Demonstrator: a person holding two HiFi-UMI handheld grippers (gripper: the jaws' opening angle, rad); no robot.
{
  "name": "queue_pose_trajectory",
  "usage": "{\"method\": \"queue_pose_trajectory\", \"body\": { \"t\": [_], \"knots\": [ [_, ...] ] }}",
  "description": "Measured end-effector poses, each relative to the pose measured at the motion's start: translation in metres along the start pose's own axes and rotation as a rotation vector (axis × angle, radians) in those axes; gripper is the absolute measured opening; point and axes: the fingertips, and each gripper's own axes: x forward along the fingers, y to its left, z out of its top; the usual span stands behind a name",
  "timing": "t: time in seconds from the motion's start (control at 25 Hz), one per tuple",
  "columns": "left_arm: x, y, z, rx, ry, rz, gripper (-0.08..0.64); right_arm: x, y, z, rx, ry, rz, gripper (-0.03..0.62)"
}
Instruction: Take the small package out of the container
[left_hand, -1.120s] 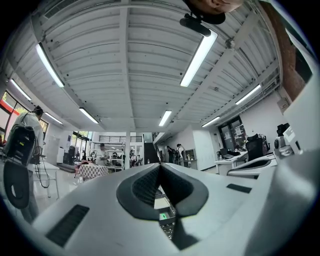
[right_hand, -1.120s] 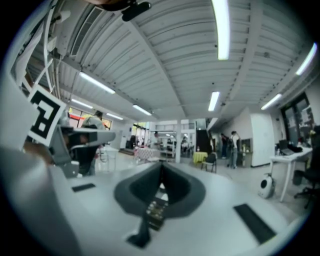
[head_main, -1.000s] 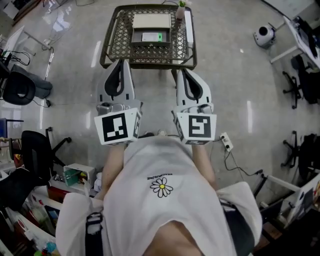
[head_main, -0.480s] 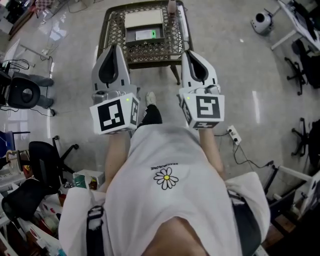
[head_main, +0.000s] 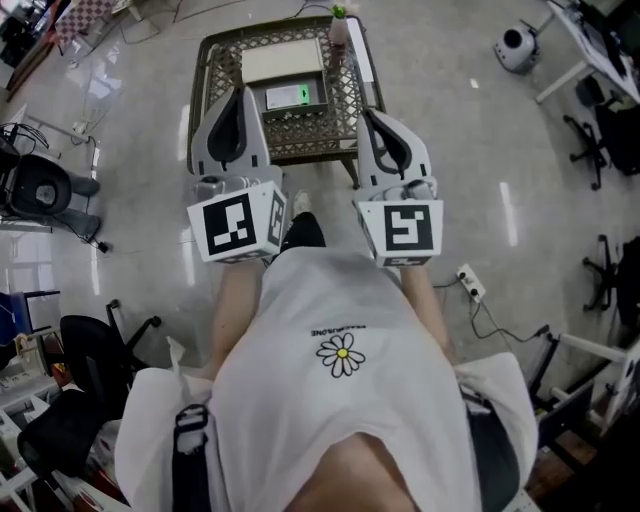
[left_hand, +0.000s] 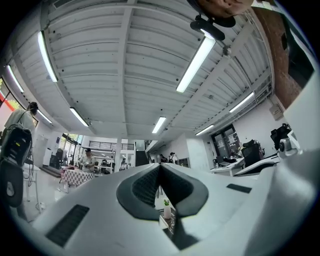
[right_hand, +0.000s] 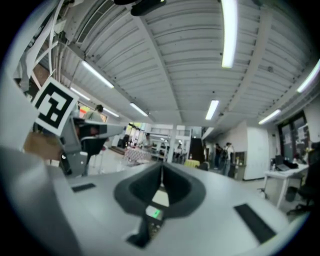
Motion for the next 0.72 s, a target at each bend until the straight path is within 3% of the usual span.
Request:
{"method": "queue_pose_trajectory", "body": {
  "t": [0.28,0.72],
  "knots": [
    [0.075,0.035,-0.038,-0.021,0.043,-0.026,0.023,0.081,-0.009,-0.018,0.009,0.055,-0.019,0.031],
    [0.213,0.114,-0.072,-0.035,0.077,-0.082,0.023,0.24,-0.032,-0.011,0.003,0.102,-0.07,0.031]
  ]
}}
